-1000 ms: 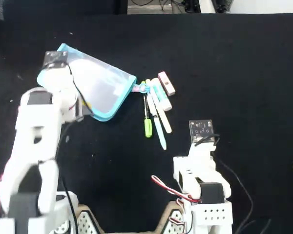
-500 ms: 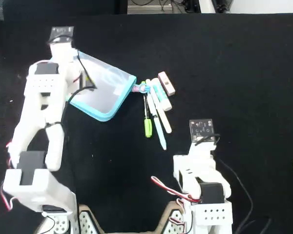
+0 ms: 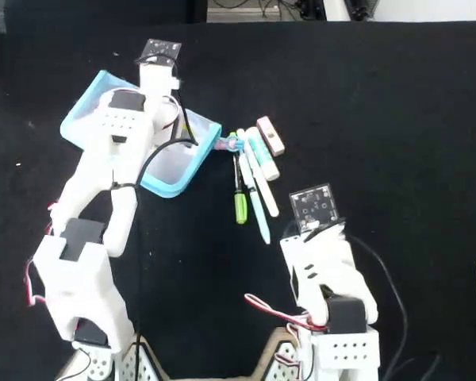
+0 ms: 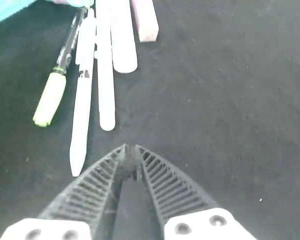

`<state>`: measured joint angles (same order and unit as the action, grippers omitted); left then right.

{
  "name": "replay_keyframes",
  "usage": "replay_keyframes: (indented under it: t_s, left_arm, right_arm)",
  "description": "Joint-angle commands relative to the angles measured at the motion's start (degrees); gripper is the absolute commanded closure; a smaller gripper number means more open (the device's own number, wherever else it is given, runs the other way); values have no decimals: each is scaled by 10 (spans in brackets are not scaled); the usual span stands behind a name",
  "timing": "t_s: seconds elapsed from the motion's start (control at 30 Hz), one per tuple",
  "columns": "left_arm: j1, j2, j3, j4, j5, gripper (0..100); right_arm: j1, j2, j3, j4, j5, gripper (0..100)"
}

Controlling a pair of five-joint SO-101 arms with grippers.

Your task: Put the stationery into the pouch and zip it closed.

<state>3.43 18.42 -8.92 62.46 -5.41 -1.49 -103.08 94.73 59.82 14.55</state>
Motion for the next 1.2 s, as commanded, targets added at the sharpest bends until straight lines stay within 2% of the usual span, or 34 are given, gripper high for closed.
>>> replay_keyframes:
  t_s: [0.0,0.17,0.27,0.63,0.9,1.17]
  left_arm:
    - [-4,3,-24,0,-7,733]
    - [-31,2,28,-1,-4,733]
    - [-42,-4,54,0,-4,733]
    - [-116,-56,236,-88,-7,733]
    - [-190,-166,335,-68,-7,733]
    - [-189,-336,394,-69,-7,731]
  right_arm:
    - [4,-54,8,-11,3,982]
    - [-3,-55,14,-12,-2,861]
    - [-35,-55,18,-4,-2,820]
    - [-51,-55,18,4,-2,826]
    - [-52,-55,18,4,-2,826]
    - [-52,-55,18,3,-2,826]
